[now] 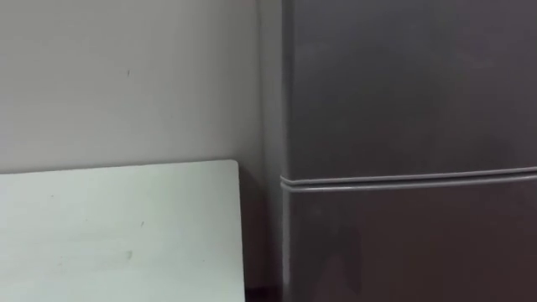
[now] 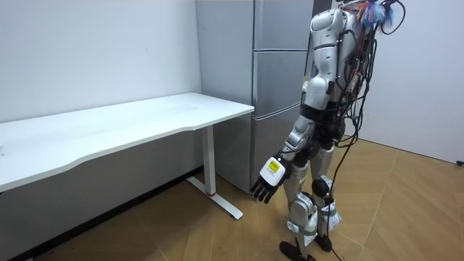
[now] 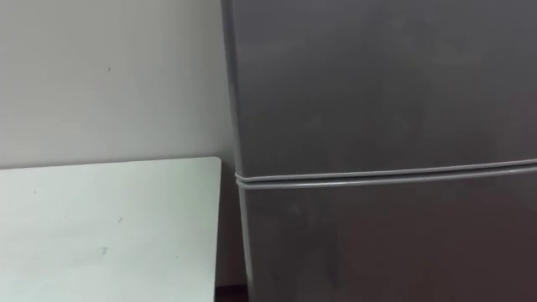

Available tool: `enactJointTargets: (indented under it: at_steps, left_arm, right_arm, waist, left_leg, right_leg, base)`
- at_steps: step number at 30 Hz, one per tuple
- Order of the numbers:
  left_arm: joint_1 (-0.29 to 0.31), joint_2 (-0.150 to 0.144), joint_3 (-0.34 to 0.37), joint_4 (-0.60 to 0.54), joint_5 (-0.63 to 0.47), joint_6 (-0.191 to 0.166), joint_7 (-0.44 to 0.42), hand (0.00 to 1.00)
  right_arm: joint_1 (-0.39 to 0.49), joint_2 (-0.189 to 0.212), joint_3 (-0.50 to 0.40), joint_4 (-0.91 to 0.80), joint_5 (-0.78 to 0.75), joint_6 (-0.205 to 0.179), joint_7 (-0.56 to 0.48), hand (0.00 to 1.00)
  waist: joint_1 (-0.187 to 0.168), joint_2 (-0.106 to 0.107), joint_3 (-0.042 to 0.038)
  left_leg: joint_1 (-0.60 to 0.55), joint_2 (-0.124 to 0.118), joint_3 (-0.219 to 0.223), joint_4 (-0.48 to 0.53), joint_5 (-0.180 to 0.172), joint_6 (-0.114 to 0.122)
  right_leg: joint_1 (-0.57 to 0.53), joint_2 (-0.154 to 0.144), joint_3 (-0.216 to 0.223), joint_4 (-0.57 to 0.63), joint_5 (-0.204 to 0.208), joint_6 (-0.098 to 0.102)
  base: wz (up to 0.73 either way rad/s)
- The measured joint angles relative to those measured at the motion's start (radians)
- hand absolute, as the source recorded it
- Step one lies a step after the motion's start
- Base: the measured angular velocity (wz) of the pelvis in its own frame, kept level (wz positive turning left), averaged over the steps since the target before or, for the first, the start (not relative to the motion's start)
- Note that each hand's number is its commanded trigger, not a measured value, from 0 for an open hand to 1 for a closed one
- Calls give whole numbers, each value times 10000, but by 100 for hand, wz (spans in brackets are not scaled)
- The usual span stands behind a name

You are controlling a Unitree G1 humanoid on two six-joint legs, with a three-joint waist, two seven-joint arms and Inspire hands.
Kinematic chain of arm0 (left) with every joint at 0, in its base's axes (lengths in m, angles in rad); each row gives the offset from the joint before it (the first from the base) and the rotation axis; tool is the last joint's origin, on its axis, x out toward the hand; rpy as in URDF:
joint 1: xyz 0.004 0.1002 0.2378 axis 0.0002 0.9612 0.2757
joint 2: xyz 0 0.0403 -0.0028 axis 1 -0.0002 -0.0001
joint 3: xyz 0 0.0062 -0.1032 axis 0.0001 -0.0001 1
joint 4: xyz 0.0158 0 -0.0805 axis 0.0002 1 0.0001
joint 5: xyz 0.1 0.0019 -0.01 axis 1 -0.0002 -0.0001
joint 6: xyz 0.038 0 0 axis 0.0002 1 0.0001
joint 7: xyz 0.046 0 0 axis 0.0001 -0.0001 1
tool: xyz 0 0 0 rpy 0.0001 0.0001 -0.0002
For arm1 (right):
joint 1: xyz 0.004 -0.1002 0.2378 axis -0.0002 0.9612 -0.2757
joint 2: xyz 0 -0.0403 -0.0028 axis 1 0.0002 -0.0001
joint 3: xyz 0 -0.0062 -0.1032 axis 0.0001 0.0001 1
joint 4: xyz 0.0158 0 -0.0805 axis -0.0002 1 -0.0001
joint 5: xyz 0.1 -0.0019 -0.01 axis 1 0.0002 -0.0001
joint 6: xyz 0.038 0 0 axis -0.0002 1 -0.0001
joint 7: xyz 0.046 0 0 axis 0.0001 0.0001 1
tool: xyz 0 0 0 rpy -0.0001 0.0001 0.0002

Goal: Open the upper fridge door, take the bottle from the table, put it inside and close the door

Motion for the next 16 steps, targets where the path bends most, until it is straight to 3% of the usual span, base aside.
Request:
enactJointTargets:
  at_steps: [16]
  left_arm:
    - [-577,22,80,-20,-1,-369,23,0]
  right_arm:
    - [22,3,-177,-61,-408,-339,-10,0]
  waist:
    - [38,-17,-18]
  left_leg:
    - [45,-17,-21,-18,-16,21]
  right_leg:
    - [29,-23,33,12,-33,33]
  base:
    - [0]
